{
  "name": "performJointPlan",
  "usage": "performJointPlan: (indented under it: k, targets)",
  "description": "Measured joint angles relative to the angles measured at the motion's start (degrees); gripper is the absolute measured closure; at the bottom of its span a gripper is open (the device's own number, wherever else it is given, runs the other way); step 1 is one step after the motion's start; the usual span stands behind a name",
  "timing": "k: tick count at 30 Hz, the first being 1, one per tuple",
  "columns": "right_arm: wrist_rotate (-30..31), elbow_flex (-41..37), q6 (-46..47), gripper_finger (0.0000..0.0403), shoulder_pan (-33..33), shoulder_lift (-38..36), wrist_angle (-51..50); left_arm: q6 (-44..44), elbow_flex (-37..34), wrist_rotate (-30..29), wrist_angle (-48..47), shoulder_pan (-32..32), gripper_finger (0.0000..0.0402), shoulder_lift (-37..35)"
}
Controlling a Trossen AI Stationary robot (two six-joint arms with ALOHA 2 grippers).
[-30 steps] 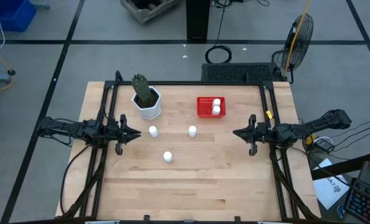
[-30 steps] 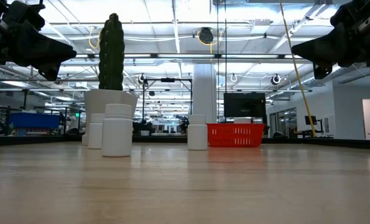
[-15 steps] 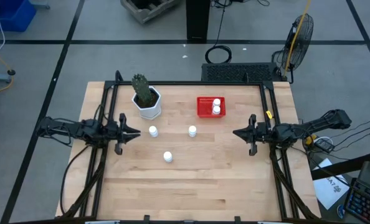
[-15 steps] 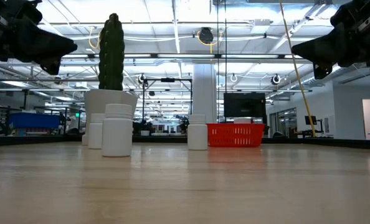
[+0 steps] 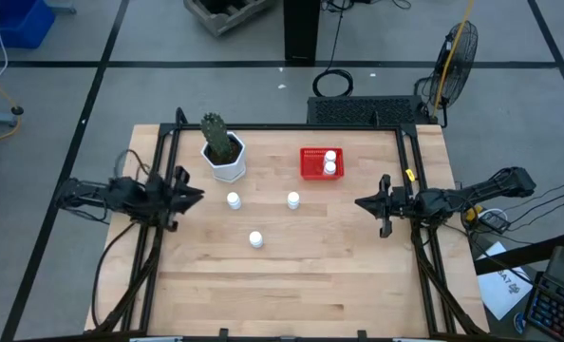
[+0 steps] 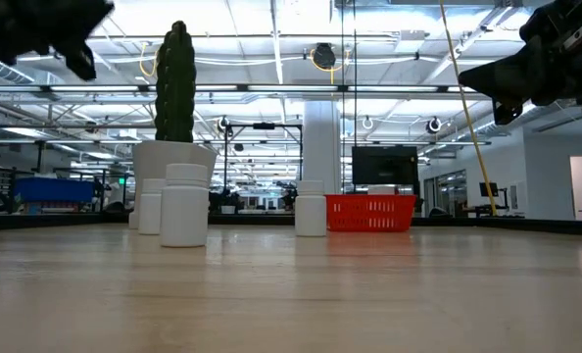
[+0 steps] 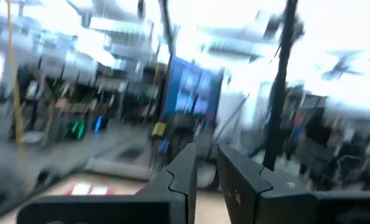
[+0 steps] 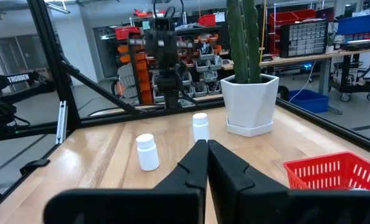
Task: Pick and place pill bottles into a basket
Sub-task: Put the white pill bottle into the red bin
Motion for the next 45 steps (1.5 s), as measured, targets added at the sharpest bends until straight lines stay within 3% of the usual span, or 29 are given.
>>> performJointPlan:
  k: [6,11,17,20,24,27,29,33,37,42,45]
  targets:
    - [0.0,0.0,0.0,0.0402,0.0,0.02,-0.02,-4.37,0.02,3.01,10.67,-0.84,0.0334,6.9]
    - [0.0,0.0,0.0,0.0401,0.0,0.02,-0.02,-6.59,0.03,-3.46,13.17,-2.23,0.0334,19.75]
    - [0.0,0.0,0.0,0.04,0.0,0.02,-0.02,-6.82,5.71,-3.6,14.86,-3.63,0.0364,36.94]
    - [0.0,0.0,0.0,0.0401,0.02,0.02,0.0,-6.22,11.68,-3.44,12.23,-4.47,0.0394,46.24]
    - [0.0,0.0,0.0,0.0401,0.01,0.02,-0.02,-0.93,19.69,-2.15,9.44,-4.7,0.0384,56.52]
    - [-0.01,0.0,0.0,0.0401,0.01,0.04,-0.02,-0.5,25.24,-7.38,8.98,-3.86,0.0379,62.67]
    - [-0.01,0.0,0.0,0.0401,0.02,0.03,-0.01,0.84,29.3,-7.91,5.87,-2.6,0.0384,66.07]
    - [-0.02,0.0,0.0,0.0399,0.02,0.03,0.0,2.85,38.51,-0.73,-5.86,1.14,0.0397,73.41]
    - [-0.02,0.0,0.0,0.0399,0.02,0.02,-0.01,6.03,45.82,5.88,-14.06,4.16,0.0383,80.24]
    - [-0.01,0.0,0.0,0.0399,0.02,0.02,0.0,2.7,50.62,3.03,-17.04,7.54,0.036,85.14]
    - [-0.01,0.0,0.0,0.0399,0.02,0.02,0.0,2.64,51.11,2.96,-17.72,9.82,0.0324,86.0]
